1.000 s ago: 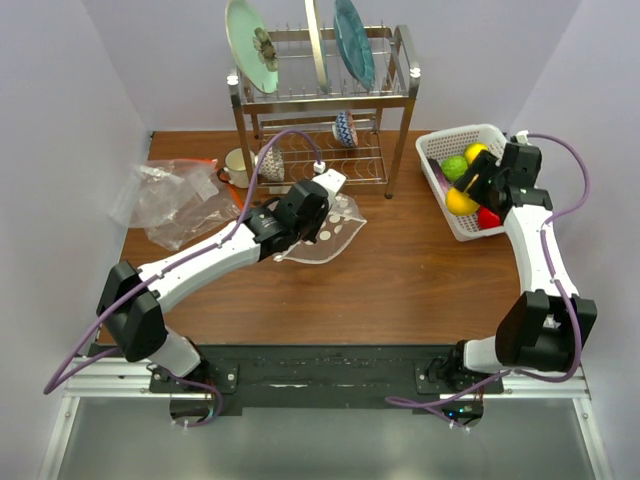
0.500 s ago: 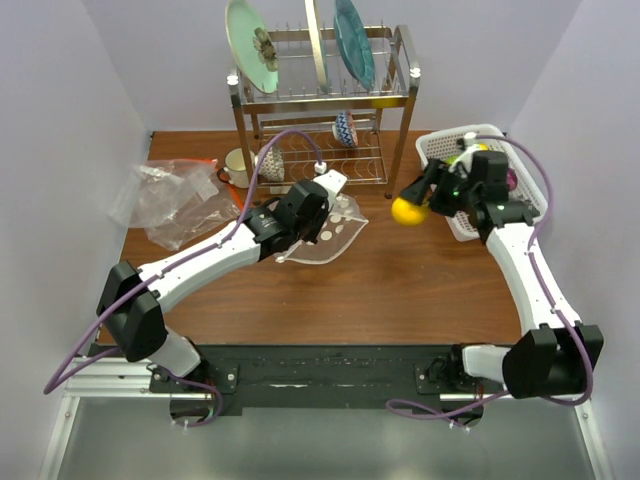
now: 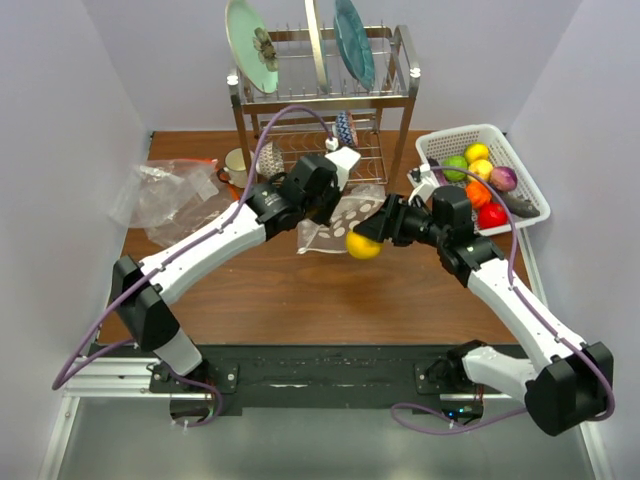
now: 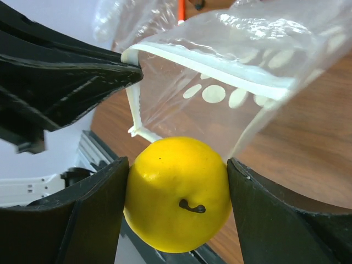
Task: Place the food in the zip-top bag and seal the zipper
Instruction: Place the fake fruit in the zipper food storage bag.
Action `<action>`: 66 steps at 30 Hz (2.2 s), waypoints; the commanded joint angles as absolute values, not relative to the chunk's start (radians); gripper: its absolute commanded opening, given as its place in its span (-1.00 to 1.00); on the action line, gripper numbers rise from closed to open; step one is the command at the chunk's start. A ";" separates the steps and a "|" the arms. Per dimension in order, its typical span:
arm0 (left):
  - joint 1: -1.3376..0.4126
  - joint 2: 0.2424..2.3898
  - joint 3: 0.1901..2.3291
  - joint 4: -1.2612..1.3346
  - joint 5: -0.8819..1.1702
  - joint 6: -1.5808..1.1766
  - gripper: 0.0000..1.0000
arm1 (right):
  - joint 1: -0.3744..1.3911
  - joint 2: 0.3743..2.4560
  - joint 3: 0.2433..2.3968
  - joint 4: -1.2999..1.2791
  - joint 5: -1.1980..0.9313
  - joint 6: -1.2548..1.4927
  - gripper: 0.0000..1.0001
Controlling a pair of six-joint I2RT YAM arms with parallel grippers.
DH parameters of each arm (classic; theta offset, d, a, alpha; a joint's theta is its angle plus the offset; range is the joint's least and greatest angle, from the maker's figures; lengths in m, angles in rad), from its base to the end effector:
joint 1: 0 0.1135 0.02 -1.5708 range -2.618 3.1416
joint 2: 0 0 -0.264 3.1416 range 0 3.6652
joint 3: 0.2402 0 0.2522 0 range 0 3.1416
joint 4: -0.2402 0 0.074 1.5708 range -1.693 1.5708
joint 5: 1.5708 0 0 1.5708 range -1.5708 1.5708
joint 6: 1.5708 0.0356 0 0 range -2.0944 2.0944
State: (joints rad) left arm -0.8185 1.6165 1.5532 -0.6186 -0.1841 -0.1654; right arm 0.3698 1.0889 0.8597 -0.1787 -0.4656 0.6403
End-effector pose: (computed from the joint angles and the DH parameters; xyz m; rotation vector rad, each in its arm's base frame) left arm 0.2541 -0.2620 0.3529 0.6300 2.1695 -0.3241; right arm 0.2245 0.1042 0.3082 -0.0407 2.1066 1.0940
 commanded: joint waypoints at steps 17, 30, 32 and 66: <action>-0.824 1.655 1.759 -0.739 0.090 -0.250 -1.00 | 0.416 1.048 0.899 -0.061 -0.241 0.608 0.00; -0.818 1.611 1.798 -0.707 0.248 -0.311 -1.00 | 0.416 1.068 0.868 -0.045 -0.132 0.592 0.03; -0.808 1.600 1.786 -0.684 0.279 -0.336 -1.00 | 0.417 1.066 0.861 -0.025 -0.144 0.603 0.03; -0.703 1.482 1.519 -0.341 0.495 -0.540 -1.00 | 0.423 1.020 0.871 -0.095 -0.080 0.672 0.89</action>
State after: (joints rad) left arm -0.7322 1.5368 1.5330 -0.3817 0.4763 -0.5396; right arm 0.4187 1.0630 0.8040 -0.0551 -0.1143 0.7128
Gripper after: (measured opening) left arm 0.018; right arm 0.960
